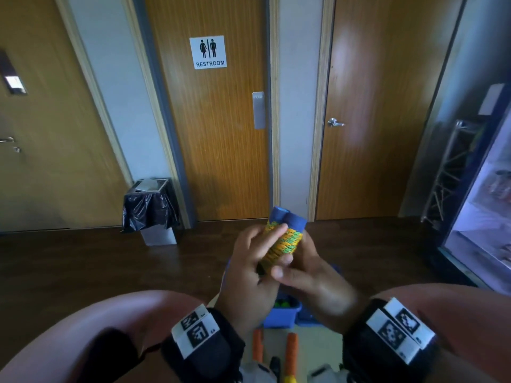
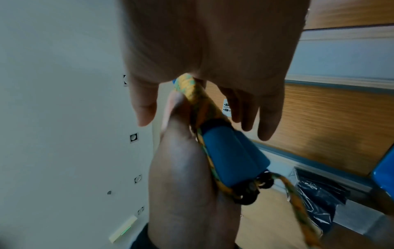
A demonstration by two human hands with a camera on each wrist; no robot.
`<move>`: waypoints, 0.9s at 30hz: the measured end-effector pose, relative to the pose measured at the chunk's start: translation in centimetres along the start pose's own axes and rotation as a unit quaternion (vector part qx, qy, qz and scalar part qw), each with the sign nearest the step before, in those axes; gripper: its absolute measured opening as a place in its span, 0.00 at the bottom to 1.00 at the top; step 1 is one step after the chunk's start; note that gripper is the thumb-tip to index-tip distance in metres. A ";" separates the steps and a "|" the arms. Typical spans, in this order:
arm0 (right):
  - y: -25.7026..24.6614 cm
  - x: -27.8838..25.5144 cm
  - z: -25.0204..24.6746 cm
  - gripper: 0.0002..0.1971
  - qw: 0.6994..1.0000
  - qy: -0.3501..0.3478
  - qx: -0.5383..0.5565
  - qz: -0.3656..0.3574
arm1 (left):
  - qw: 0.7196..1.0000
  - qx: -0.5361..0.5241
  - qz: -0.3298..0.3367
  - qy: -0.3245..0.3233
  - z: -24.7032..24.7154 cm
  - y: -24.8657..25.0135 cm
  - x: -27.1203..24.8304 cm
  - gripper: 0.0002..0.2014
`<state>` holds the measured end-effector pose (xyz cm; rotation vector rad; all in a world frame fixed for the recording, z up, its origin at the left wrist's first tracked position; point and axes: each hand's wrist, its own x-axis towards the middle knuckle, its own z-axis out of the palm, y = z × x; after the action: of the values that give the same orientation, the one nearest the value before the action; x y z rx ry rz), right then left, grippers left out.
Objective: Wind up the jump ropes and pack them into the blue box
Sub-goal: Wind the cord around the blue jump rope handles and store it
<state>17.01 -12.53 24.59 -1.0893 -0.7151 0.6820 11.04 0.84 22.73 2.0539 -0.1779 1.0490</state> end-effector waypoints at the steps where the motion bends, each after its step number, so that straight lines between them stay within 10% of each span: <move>1: 0.2 0.1 0.3 0.43 1.000 0.005 0.002 0.003 | 0.999 -0.046 -0.013 -0.003 0.3 -0.2 -0.4 0.21; 4: 0.5 0.1 0.6 0.46 0.999 0.034 -0.019 0.027 | 0.989 -0.137 -0.043 -0.039 -0.1 -0.9 -1.2 0.20; 15: 1.9 0.0 3.0 0.38 0.988 0.091 -0.075 0.100 | 0.994 0.064 0.013 -0.082 -4.9 -2.7 1.2 0.09; 23: 1.9 0.9 4.2 0.36 0.974 0.085 -0.181 0.103 | 0.984 -0.016 -0.156 -0.082 -6.4 -3.0 2.3 0.04; 27: 1.7 2.1 4.9 0.33 0.968 0.107 -0.215 0.076 | 0.997 0.031 -0.075 -0.011 -5.9 -3.2 2.0 0.02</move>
<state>14.09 -7.75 24.82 -1.6050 -0.6095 0.5378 10.11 7.61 24.29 2.0995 -0.0010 0.9513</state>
